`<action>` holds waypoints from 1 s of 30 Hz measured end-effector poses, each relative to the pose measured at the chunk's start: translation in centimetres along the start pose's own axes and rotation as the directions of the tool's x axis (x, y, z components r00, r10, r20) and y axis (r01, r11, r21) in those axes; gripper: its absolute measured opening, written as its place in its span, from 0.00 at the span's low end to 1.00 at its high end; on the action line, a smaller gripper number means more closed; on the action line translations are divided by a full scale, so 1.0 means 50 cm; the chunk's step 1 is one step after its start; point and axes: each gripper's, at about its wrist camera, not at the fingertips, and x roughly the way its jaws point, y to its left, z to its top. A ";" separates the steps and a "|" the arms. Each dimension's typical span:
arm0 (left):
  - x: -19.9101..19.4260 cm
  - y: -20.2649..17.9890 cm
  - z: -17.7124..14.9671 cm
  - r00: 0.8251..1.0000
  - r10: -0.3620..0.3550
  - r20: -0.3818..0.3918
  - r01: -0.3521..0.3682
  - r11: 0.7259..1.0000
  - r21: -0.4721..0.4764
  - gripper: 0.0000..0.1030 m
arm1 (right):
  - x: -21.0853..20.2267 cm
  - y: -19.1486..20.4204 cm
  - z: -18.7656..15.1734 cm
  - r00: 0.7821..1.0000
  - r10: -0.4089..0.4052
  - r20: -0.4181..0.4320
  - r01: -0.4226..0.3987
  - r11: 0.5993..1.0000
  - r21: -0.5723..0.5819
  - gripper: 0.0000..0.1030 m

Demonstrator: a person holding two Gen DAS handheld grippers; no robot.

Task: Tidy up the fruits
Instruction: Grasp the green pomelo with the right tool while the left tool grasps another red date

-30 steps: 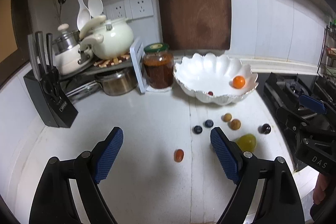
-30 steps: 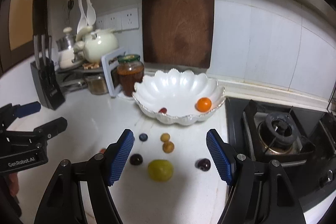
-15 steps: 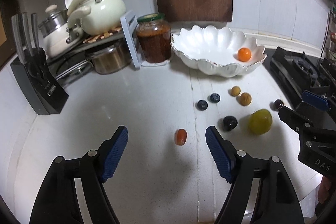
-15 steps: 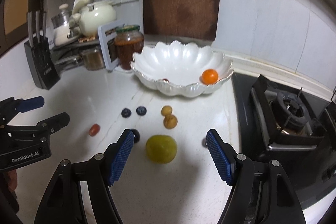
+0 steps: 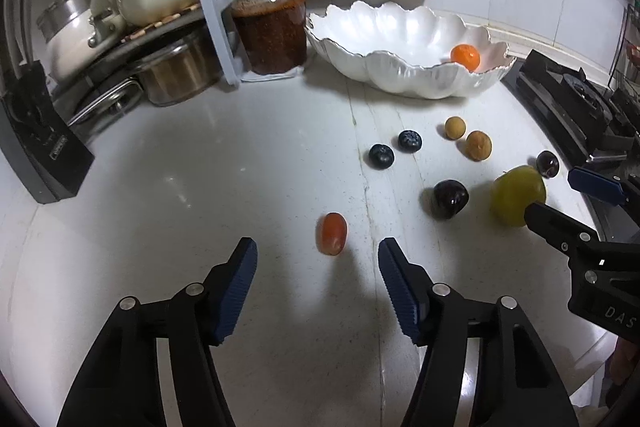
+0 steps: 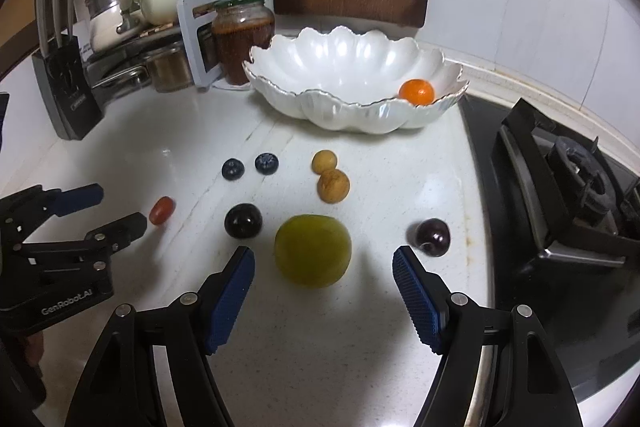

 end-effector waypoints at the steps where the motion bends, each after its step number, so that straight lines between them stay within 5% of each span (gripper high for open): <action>1: 0.006 -0.001 0.000 1.000 0.000 -0.001 0.000 1.000 0.004 0.59 | 0.005 0.000 -0.002 1.000 0.001 -0.006 -0.001 1.000 0.000 0.70; 15: 0.070 -0.001 0.000 0.998 -0.044 -0.046 0.044 0.999 -0.002 0.43 | 0.041 0.001 -0.002 0.999 -0.003 -0.037 0.004 1.000 0.016 0.69; 21: 0.081 0.001 0.007 0.998 -0.048 -0.042 0.047 0.999 -0.022 0.37 | 0.054 0.001 0.000 0.998 0.009 -0.056 -0.007 1.000 0.023 0.59; 25: 0.086 0.000 0.013 0.997 -0.065 -0.040 0.064 0.997 -0.034 0.22 | 0.061 -0.002 -0.001 0.997 0.042 -0.070 -0.039 0.998 0.043 0.48; 30: 0.085 0.001 0.015 0.997 -0.068 -0.035 0.067 0.997 -0.044 0.16 | 0.062 0.000 0.000 0.997 0.049 -0.067 -0.046 0.998 0.040 0.48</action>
